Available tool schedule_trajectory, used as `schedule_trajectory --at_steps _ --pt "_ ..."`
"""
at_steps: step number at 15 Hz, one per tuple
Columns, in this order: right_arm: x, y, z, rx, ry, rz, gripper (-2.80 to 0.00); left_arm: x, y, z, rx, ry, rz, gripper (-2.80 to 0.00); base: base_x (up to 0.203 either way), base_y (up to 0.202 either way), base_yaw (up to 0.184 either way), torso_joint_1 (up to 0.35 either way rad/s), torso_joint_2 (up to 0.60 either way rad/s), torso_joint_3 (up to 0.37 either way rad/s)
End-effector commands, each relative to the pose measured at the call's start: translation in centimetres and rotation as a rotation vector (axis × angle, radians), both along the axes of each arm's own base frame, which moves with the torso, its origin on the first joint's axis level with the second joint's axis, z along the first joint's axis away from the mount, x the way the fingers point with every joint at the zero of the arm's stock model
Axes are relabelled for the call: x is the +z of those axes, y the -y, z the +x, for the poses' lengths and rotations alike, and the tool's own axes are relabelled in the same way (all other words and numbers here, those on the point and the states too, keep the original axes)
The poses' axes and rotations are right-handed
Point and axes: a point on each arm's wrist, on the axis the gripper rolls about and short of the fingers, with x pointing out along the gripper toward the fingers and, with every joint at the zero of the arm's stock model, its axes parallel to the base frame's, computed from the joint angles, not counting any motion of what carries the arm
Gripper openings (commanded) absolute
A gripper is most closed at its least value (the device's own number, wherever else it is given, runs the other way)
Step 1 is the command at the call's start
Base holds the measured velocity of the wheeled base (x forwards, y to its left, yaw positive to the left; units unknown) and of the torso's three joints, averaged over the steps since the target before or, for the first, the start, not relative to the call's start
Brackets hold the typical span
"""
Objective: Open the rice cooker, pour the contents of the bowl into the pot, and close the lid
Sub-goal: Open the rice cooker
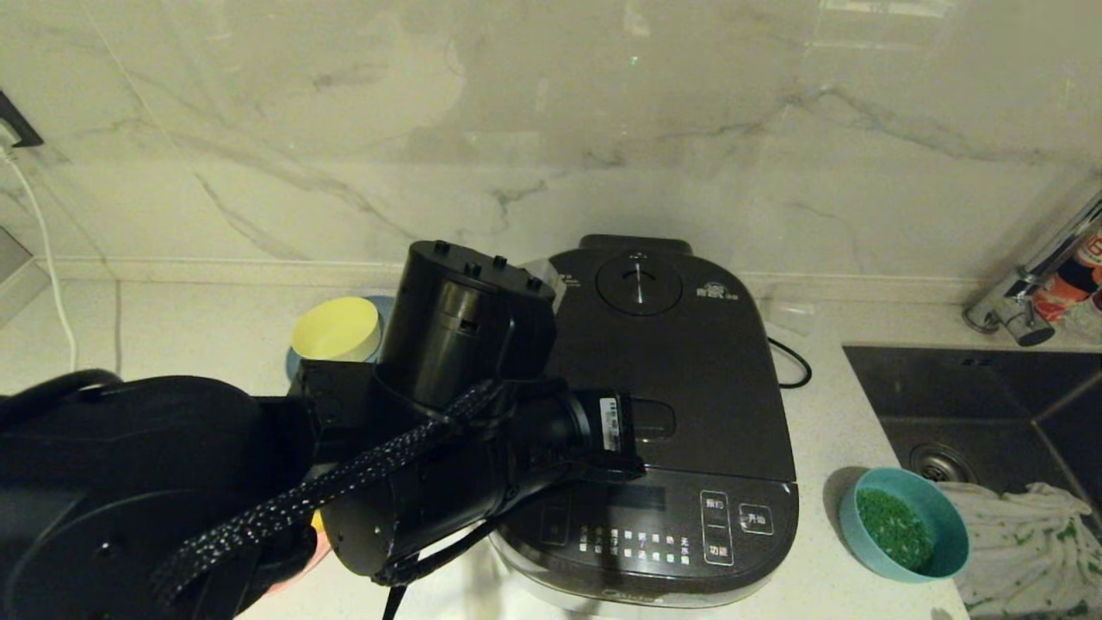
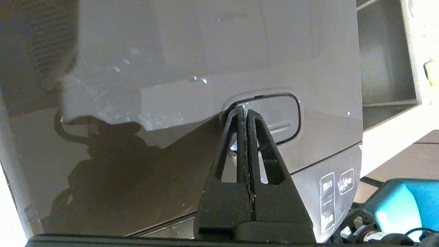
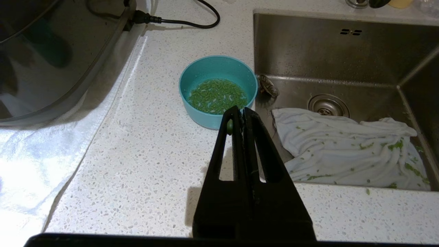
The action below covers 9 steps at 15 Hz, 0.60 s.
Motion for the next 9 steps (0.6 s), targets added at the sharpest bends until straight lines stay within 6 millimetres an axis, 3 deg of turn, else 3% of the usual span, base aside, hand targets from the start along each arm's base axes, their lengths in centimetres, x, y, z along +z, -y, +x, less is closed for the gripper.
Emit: schedule_trajectory --at_steps 1,9 --pt "0.0 0.0 0.0 0.0 0.001 0.0 -2.8 -0.8 0.1 0.0 0.001 -0.022 0.023 -2.8 0.0 0.0 0.0 0.0 0.0 0.0" --pt "0.0 0.0 0.0 0.0 0.001 0.0 -2.8 2.8 -0.8 -0.7 0.006 0.076 -0.113 -2.8 0.0 0.0 0.0 0.0 0.0 0.006"
